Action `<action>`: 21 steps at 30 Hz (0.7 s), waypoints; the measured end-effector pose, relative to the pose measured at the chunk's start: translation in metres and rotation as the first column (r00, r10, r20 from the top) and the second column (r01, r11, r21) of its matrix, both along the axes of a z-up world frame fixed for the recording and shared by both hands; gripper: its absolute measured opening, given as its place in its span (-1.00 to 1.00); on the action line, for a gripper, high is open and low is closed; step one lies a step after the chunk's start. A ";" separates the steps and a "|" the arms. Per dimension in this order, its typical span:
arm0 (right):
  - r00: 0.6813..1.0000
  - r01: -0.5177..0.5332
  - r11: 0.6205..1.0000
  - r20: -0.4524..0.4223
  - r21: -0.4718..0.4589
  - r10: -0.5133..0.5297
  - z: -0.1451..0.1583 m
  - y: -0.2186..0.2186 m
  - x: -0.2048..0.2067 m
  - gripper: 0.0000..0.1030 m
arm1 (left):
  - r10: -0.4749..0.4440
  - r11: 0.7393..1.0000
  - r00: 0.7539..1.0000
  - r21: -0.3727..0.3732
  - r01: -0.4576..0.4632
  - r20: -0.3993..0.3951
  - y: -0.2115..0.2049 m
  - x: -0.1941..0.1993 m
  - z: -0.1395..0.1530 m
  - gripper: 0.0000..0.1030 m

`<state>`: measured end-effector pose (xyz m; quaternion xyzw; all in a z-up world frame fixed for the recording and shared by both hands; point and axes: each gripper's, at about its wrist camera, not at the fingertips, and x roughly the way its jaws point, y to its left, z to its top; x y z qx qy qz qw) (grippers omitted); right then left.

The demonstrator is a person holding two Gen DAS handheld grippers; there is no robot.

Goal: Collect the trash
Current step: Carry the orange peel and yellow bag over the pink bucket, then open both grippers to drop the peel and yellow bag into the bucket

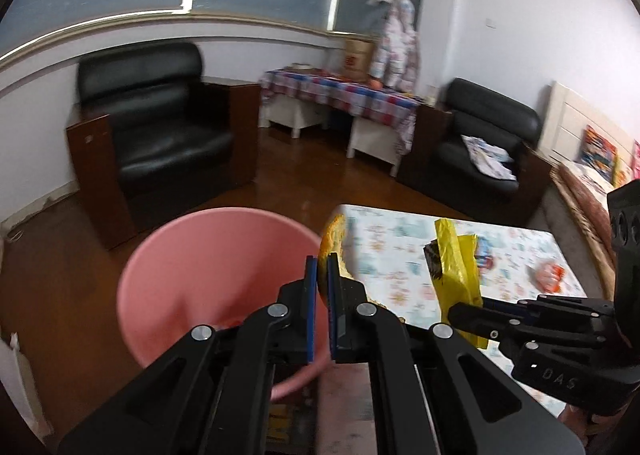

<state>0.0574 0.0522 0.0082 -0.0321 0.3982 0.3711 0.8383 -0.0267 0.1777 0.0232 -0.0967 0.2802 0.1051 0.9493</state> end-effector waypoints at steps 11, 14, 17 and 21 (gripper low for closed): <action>0.993 -0.100 0.994 -0.068 -0.032 0.097 -0.023 0.075 0.018 -0.79 | 0.096 0.995 0.994 -0.015 -0.097 -0.061 0.046 -0.003 -0.023 -0.92; 0.991 -0.104 0.994 -0.091 -0.031 0.101 -0.032 0.088 0.018 -0.79 | 0.107 0.994 0.991 -0.019 -0.108 -0.078 0.053 -0.002 -0.029 -0.92; 0.989 -0.117 0.992 -0.093 -0.039 0.113 -0.037 0.099 0.017 -0.78 | 0.111 0.993 0.990 -0.031 -0.114 -0.084 0.059 0.000 -0.032 -0.92; 0.990 -0.116 0.992 -0.084 -0.054 0.112 -0.042 0.108 0.020 -0.77 | 0.115 0.992 0.989 -0.040 -0.119 -0.094 0.063 0.003 -0.037 -0.92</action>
